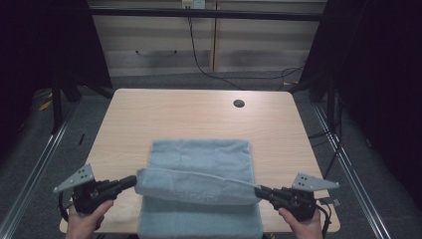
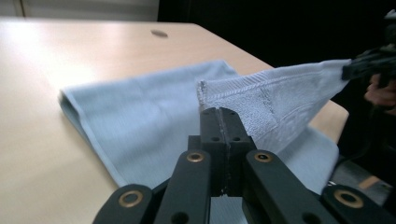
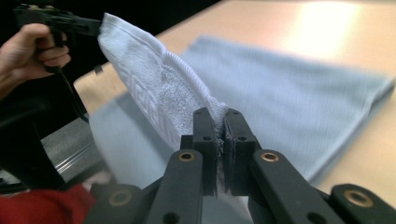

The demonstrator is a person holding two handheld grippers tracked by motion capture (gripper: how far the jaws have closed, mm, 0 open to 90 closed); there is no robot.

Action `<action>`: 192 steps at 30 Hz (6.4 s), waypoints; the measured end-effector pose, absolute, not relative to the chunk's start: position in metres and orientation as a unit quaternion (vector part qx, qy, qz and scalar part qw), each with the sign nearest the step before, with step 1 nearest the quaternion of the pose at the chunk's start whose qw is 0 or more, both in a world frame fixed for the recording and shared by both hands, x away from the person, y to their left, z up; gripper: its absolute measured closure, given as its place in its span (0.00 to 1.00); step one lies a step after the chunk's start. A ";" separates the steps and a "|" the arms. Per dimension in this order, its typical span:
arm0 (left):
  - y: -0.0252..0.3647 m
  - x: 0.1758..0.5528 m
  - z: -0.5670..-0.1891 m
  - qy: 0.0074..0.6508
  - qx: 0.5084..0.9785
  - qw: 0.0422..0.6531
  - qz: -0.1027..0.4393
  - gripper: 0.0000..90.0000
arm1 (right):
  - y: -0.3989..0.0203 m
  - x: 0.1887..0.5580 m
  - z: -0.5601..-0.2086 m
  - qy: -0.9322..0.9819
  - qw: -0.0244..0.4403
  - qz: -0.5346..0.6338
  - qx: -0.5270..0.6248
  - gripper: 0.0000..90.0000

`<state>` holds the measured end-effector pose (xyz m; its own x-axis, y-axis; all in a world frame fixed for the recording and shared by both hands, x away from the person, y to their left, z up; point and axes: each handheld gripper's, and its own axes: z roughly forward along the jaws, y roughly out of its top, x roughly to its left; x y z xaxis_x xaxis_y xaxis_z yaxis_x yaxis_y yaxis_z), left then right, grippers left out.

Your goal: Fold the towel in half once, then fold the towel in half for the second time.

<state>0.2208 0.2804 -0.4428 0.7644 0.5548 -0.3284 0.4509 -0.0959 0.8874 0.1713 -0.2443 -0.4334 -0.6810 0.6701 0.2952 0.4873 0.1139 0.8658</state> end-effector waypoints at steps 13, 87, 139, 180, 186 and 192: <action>0.301 0.189 -0.462 0.330 0.739 0.587 0.004 0.84 | -0.253 0.141 -0.450 0.729 0.062 0.552 0.401 0.65; 0.242 0.302 -0.483 0.371 0.808 0.456 0.034 0.68 | -0.235 0.304 -0.471 0.783 0.132 0.416 0.443 0.60; 0.229 0.385 -0.451 0.377 0.766 0.519 0.047 0.92 | -0.242 0.355 -0.443 0.756 0.122 0.465 0.444 0.96; 0.241 0.339 -0.402 0.341 0.739 0.575 0.090 0.91 | -0.252 0.311 -0.388 0.730 0.146 0.547 0.383 0.96; 0.246 0.318 -0.412 0.342 0.739 0.574 0.085 0.91 | -0.251 0.289 -0.398 0.737 0.135 0.545 0.377 0.96; 0.251 0.297 -0.423 0.335 0.742 0.576 0.074 0.91 | -0.249 0.272 -0.406 0.738 0.130 0.548 0.372 0.96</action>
<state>0.2975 0.2511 -0.4234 0.7650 0.5821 -0.2755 0.4111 -0.1122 0.9046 0.2723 -0.2494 -0.4059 -0.6891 0.6919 0.2155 0.4070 0.1233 0.9051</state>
